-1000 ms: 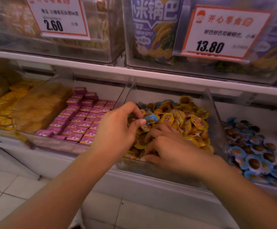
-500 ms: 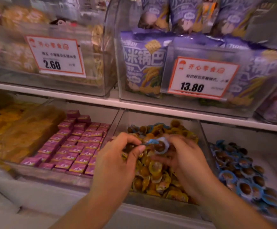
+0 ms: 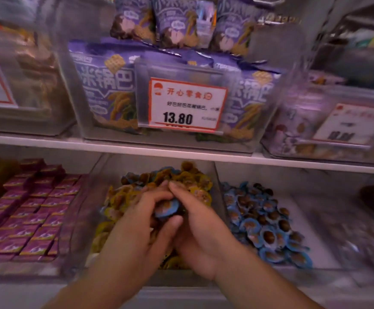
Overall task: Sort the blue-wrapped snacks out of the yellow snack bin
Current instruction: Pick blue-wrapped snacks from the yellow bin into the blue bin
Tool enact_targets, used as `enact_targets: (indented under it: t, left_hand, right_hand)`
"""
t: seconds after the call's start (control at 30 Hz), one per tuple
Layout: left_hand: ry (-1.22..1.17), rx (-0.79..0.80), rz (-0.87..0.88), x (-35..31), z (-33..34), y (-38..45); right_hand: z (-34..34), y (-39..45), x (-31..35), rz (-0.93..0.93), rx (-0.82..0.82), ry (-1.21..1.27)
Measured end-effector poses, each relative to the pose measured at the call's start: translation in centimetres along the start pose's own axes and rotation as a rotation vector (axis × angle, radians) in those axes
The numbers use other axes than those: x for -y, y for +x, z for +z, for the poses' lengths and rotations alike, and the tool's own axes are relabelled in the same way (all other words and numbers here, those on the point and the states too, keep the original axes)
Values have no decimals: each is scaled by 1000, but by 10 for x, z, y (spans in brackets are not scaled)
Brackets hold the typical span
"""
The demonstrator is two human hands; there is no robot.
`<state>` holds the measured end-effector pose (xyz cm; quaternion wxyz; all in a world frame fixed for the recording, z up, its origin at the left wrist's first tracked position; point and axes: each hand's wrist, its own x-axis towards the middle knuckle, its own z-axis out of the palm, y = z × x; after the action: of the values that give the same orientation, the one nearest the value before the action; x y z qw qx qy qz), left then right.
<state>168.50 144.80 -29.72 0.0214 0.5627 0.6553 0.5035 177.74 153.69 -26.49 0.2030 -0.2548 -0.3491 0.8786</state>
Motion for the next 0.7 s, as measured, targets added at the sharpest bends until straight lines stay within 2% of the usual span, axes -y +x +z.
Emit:
enact_targets:
  t: [0.17,0.3,0.37,0.47,0.57,0.63,0.7]
  left_hand:
    - [-151,79,66,-7,20,0]
    - [-236,118,-25,-2,21,5]
    - [-160,79,-30,2,19,7]
    - [39,41,9,11,15,13]
    - [138,93,-16,18,11,14]
    - [207,126,2,20,6,15]
    - [311,130,55,24,-2,17]
  right_hand:
    - [-16,-6,24,-108,-53,-67]
    - [-40,-7,48,-256,-171,-100]
    - [-58,-5,63,-340,-230,-155]
    - [-96,6,92,-458,-405,-302]
    - [-136,18,111,-372,-550,-308]
    - [-154,23,111,-210,-512,-379]
    - [-164,29,110,-180,-513,-544]
